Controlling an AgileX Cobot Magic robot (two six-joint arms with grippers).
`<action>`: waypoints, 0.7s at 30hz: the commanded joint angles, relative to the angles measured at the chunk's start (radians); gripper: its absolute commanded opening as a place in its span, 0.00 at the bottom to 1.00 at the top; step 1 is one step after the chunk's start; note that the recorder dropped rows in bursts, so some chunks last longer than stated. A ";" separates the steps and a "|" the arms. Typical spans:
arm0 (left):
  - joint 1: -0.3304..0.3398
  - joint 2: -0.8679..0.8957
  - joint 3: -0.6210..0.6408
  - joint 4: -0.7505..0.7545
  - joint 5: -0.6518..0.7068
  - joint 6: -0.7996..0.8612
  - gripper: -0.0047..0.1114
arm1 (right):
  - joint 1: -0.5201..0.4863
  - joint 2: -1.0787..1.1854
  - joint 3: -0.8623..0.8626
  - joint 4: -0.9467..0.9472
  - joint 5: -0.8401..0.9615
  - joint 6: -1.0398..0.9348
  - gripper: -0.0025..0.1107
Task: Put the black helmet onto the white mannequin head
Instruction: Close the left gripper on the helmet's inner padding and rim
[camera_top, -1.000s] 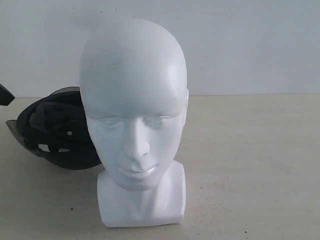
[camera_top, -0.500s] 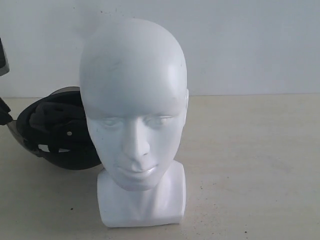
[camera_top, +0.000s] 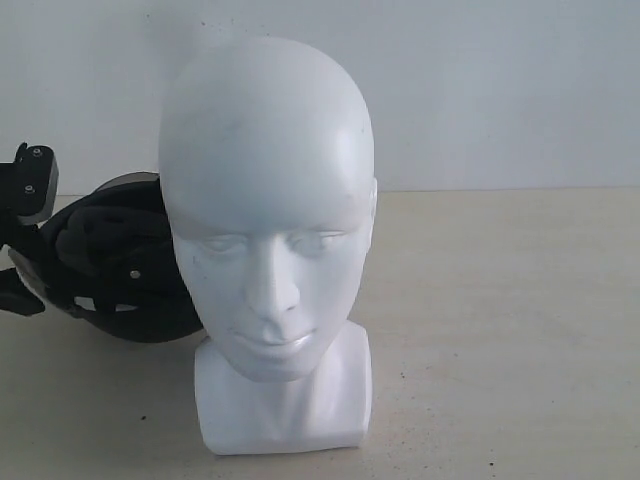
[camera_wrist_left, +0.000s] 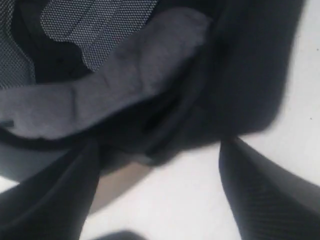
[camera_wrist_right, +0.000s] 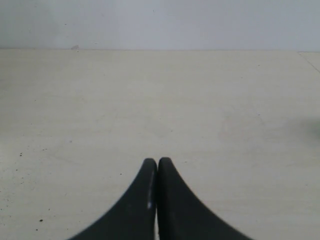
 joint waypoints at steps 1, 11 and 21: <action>0.002 0.011 -0.001 -0.110 0.000 0.125 0.60 | -0.004 -0.004 0.000 -0.006 -0.012 -0.001 0.02; 0.002 0.025 -0.001 -0.215 -0.002 0.298 0.60 | -0.004 -0.004 0.000 -0.006 -0.012 -0.001 0.02; 0.002 0.072 -0.003 -0.238 -0.019 0.315 0.60 | -0.004 -0.004 0.000 -0.006 -0.012 -0.001 0.02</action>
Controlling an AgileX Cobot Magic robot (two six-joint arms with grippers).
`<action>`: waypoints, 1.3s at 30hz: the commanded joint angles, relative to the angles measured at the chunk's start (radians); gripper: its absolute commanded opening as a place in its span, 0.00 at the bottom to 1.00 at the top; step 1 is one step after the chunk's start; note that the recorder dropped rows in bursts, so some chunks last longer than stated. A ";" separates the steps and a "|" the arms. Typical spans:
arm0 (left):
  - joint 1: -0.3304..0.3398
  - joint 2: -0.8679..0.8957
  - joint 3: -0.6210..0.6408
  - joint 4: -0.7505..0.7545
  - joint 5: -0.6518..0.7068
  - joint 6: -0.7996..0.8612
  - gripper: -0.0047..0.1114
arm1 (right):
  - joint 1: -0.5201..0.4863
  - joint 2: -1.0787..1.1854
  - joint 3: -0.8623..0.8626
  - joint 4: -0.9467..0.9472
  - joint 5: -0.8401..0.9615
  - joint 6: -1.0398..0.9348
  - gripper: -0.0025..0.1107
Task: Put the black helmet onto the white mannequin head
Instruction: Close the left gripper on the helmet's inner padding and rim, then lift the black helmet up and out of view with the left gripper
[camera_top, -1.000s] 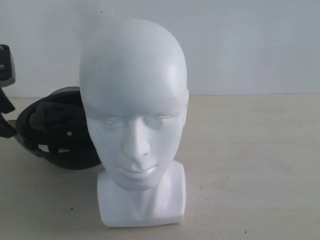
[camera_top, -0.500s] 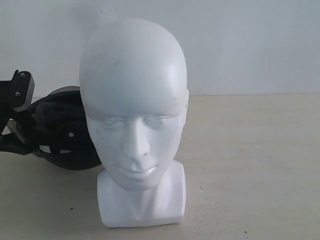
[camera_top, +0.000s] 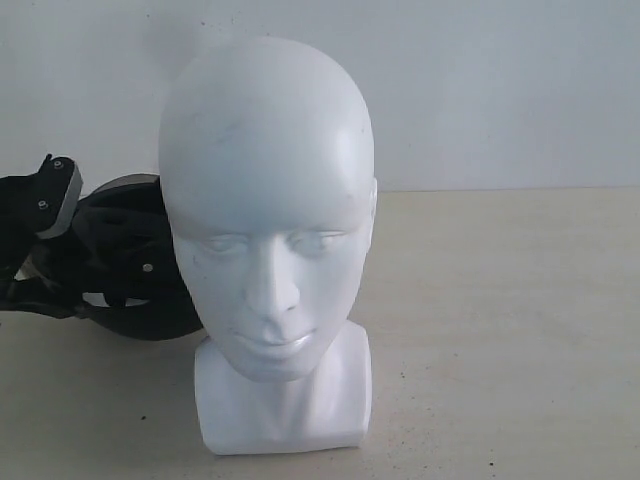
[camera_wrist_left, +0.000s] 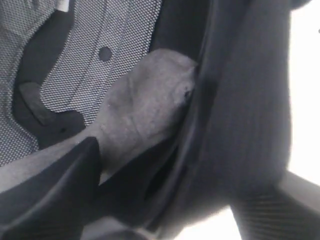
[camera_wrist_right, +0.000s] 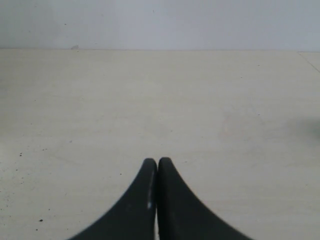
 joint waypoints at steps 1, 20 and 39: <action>0.002 0.016 -0.003 -0.055 -0.011 0.007 0.60 | -0.004 -0.004 0.000 -0.006 -0.012 -0.001 0.02; 0.002 0.040 -0.003 -0.332 0.012 -0.194 0.08 | -0.004 -0.004 0.000 -0.006 -0.012 -0.001 0.02; 0.154 -0.246 -0.001 -0.480 0.376 -0.679 0.08 | -0.004 -0.004 0.000 -0.006 -0.012 -0.001 0.02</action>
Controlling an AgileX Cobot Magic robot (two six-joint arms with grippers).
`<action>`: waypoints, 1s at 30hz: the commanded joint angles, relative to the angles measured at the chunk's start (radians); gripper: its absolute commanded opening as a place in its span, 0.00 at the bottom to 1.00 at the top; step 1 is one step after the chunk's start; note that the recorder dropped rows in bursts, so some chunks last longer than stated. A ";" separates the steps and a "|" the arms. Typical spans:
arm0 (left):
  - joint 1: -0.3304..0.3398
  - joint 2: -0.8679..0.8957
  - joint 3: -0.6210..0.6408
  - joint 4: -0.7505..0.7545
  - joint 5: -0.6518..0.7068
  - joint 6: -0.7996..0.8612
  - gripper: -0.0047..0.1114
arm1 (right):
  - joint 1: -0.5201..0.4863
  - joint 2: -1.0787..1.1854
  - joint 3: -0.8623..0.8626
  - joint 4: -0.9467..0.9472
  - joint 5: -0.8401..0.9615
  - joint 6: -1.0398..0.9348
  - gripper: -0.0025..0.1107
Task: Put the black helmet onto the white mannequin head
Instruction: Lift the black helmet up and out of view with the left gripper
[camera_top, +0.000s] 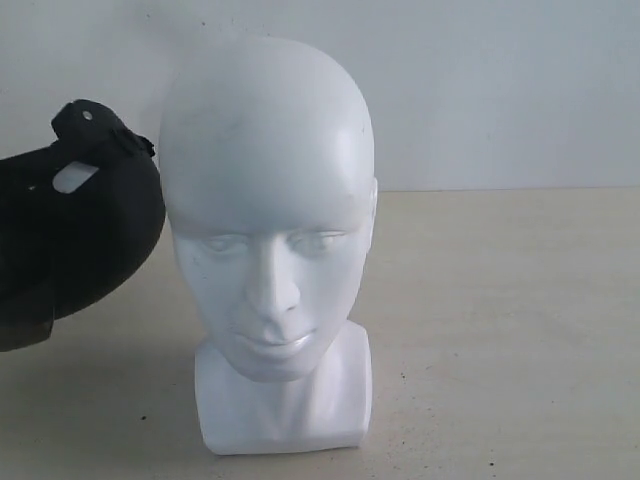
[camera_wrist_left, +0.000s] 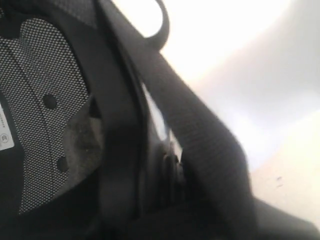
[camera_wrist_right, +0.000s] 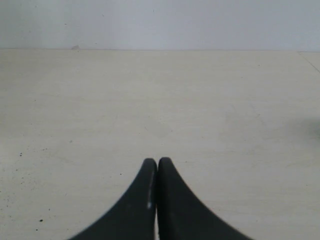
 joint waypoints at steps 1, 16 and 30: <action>0.040 -0.080 -0.006 -0.146 0.059 -0.051 0.08 | -0.004 -0.004 0.000 -0.006 -0.012 -0.001 0.02; 0.077 -0.350 0.031 -0.392 0.035 -0.065 0.08 | -0.004 -0.004 0.000 -0.006 -0.012 -0.001 0.02; 0.134 -0.525 0.031 -0.699 0.035 -0.125 0.08 | -0.004 -0.004 0.000 -0.006 -0.012 -0.001 0.02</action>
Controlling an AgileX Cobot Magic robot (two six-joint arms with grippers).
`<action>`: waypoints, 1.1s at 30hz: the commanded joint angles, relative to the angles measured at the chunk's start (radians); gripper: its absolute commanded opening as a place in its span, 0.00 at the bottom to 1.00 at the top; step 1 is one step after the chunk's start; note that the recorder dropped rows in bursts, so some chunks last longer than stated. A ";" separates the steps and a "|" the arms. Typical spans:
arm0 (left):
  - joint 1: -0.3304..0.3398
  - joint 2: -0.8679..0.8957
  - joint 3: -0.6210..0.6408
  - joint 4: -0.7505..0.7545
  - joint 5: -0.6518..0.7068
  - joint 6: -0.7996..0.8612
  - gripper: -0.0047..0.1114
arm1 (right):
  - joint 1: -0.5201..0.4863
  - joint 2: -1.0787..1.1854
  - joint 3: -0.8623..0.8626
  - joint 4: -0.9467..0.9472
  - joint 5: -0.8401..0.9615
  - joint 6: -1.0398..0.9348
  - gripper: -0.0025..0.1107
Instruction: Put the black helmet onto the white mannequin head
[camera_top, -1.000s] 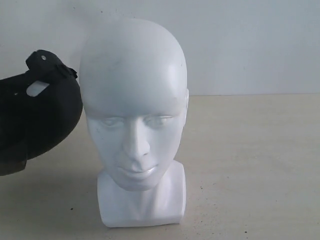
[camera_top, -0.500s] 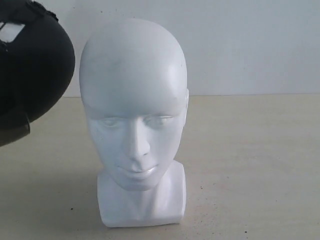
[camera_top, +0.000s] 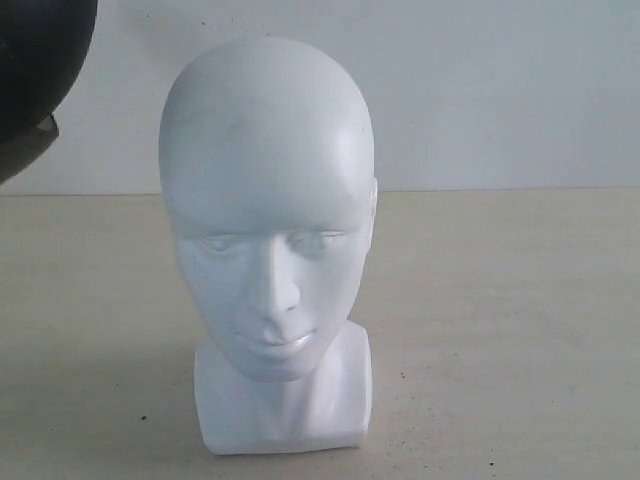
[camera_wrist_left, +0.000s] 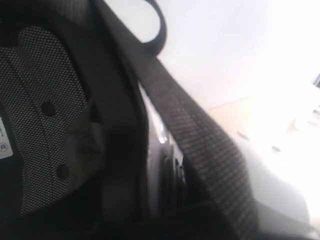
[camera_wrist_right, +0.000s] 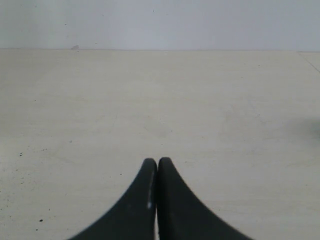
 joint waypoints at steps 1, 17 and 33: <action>0.001 -0.058 -0.009 -0.200 0.012 0.015 0.08 | -0.004 -0.004 0.000 -0.006 -0.012 -0.001 0.02; 0.001 -0.103 -0.248 -0.360 -0.005 -0.192 0.08 | -0.004 -0.004 0.000 -0.006 -0.012 -0.001 0.02; -0.154 -0.066 -0.432 -0.360 -0.160 -0.245 0.08 | -0.004 -0.004 0.000 -0.006 -0.012 -0.001 0.02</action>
